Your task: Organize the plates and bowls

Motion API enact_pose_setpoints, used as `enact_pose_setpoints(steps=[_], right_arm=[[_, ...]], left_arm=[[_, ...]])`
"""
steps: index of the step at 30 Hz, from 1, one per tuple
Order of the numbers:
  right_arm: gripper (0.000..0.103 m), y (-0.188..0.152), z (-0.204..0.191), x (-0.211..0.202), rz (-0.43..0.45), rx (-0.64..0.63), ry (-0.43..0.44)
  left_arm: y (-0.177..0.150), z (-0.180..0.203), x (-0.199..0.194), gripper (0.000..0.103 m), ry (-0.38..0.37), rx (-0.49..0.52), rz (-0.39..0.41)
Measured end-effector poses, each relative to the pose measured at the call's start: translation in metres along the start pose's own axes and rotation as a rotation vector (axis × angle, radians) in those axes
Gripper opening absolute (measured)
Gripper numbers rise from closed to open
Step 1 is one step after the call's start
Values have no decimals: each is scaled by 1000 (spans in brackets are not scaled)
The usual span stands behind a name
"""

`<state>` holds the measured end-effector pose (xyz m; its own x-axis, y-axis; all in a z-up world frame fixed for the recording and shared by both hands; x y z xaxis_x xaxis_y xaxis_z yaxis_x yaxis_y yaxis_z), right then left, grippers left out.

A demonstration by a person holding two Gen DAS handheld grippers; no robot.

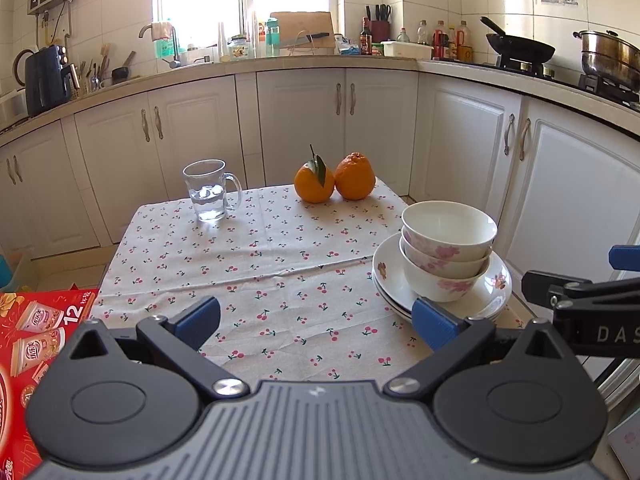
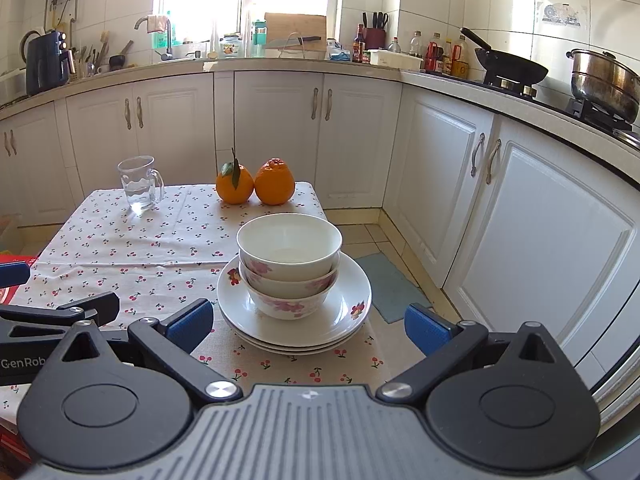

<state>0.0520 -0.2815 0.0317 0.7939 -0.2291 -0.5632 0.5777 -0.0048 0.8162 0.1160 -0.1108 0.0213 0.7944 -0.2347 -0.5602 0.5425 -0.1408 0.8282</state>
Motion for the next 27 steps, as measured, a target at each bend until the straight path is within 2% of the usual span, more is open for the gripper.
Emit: enact_pose_setpoints(steps=[27], right_arm=[[103, 0, 1, 2, -3, 0, -1]], left_arm=[[0, 1, 3, 101, 5, 6, -11]])
Point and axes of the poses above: each gripper's, at about its wrist camera, not at the fingertips, and x roughly the way its jaws point, z to its right, y to its top, the point moved 3 cm from there along x, roughly the way its jaws point, and after that the axes turned 4 degrees about -x, right-handed, at the moved point
